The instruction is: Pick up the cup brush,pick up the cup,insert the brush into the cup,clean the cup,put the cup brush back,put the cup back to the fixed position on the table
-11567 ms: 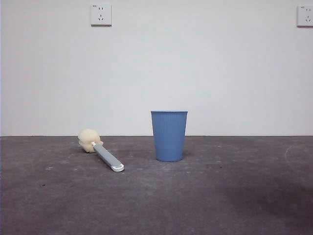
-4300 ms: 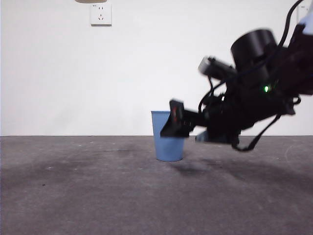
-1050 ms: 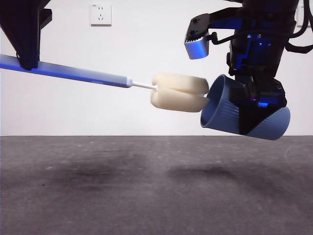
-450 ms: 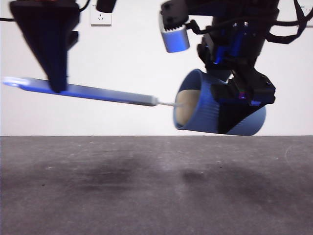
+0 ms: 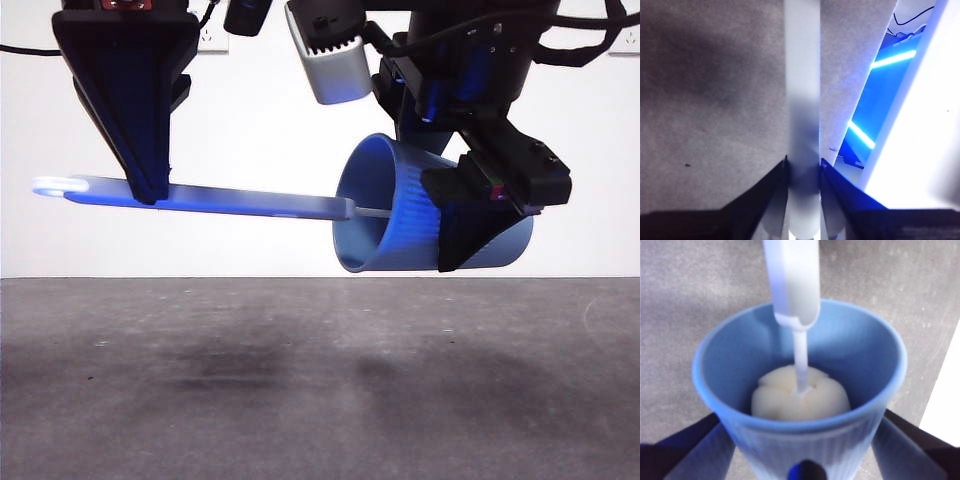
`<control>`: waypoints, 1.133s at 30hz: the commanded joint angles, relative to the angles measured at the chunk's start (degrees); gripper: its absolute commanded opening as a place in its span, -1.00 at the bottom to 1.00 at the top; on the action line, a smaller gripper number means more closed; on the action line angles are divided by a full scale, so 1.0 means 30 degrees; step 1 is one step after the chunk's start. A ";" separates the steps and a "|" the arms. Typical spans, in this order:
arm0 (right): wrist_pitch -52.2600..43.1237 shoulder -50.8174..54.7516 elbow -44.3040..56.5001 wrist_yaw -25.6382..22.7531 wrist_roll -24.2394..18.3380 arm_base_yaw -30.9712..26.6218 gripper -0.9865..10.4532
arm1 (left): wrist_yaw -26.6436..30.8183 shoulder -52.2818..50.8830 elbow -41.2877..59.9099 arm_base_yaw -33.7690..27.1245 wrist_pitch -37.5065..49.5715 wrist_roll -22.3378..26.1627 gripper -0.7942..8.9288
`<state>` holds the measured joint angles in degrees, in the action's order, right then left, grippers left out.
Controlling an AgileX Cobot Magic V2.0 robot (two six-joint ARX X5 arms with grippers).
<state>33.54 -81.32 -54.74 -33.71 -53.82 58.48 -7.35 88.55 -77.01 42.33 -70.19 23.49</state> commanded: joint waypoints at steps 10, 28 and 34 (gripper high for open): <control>0.1282 -0.0095 0.0044 -0.0780 0.1486 -0.1945 -0.85 | 0.0925 -0.0874 0.0066 -0.0787 -0.1603 -0.0284 -0.85; -0.0444 -0.0087 0.0044 -0.0160 0.1450 -0.0102 -0.85 | -0.0787 -0.1071 0.0066 -0.0357 0.0597 -0.0474 -0.85; -0.1020 -0.0087 0.0044 -0.0204 0.1421 0.0947 -0.85 | -0.0648 -0.1035 0.0066 0.0503 0.0845 -0.0481 -0.85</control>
<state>32.53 -81.34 -54.74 -35.83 -49.95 60.18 -8.08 85.21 -77.01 43.22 -69.91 21.85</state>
